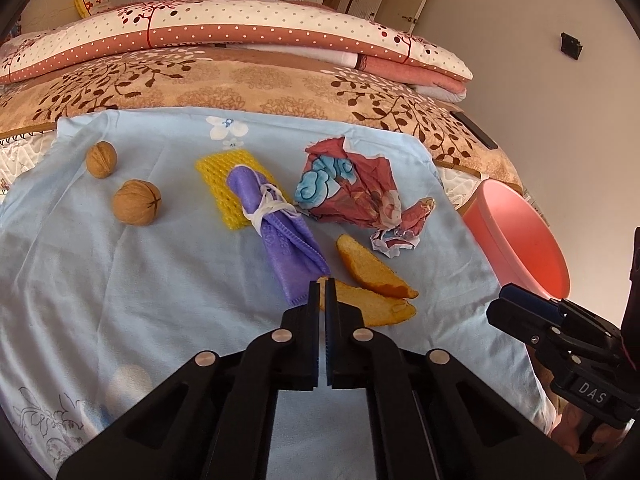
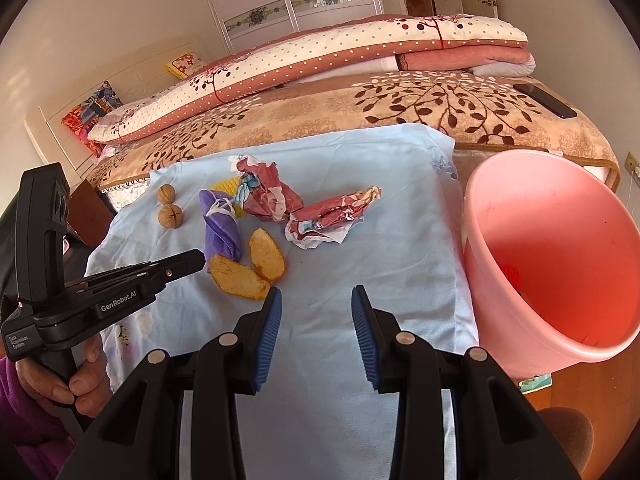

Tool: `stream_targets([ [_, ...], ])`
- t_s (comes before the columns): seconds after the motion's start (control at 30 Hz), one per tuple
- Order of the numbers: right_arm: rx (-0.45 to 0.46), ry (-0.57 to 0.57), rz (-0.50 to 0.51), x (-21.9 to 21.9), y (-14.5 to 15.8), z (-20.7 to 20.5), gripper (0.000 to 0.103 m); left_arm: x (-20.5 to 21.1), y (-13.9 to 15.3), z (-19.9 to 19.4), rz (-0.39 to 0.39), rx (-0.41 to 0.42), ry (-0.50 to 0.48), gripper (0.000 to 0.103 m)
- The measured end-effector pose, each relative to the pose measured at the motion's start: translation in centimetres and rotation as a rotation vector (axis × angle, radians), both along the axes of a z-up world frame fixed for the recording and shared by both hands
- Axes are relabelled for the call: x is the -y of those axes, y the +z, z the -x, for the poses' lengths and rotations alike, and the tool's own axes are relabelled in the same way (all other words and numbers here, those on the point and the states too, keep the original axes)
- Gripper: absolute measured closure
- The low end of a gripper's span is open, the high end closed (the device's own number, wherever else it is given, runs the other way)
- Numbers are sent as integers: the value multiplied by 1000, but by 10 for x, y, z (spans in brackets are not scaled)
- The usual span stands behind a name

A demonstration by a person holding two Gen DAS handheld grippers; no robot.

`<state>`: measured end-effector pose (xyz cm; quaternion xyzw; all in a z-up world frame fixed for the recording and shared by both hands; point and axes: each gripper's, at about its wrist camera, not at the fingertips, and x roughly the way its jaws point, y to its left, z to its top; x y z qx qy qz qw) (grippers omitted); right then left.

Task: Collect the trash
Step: 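Grasp one bread slice with the right tool while the left tool grasps the other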

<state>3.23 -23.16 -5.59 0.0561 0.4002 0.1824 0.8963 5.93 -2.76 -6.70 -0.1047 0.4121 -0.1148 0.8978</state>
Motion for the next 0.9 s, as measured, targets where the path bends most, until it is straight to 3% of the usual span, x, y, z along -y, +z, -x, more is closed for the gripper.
stream_targets([
  [0.47,-118,44,-66,-37,-16,-47,67,-28,11,13,72,13,31,102],
  [0.77,-159,44,18,-56,-37,-63,67,-31,8,15,95,-8,20,102],
  [0.9,-153,67,16,-59,-37,-59,84,-28,5,13,91,-27,6,102],
])
